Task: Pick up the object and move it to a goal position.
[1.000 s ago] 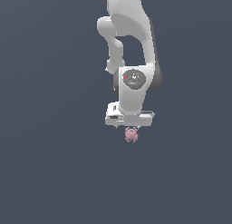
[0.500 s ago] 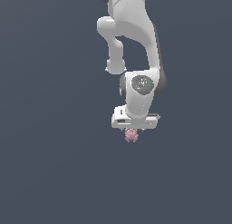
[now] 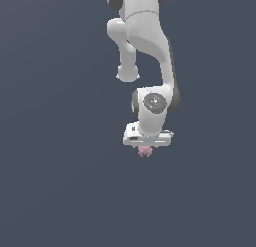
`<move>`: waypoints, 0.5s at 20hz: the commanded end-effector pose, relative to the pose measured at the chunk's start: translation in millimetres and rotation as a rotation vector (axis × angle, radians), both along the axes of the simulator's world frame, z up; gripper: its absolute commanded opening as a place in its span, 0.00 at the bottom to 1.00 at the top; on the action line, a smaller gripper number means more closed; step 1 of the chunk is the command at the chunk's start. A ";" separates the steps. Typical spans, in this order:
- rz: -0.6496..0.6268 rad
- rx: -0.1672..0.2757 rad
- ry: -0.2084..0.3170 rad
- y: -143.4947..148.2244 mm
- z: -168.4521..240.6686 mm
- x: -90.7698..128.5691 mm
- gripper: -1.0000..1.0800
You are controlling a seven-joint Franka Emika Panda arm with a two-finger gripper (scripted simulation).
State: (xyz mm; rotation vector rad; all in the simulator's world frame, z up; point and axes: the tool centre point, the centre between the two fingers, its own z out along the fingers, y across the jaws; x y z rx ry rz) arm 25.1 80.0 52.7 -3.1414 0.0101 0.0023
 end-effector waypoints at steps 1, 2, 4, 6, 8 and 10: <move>0.000 0.000 -0.001 0.4 -9.2 0.2 0.96; 0.000 0.000 -0.001 0.4 -11.2 0.5 0.96; 0.000 0.000 -0.001 0.5 -12.7 1.3 0.96; 0.000 0.000 -0.001 0.5 -12.8 1.4 0.00; 0.000 0.000 -0.001 0.5 -12.8 1.4 0.00; 0.000 0.000 -0.001 0.5 -12.8 1.4 0.00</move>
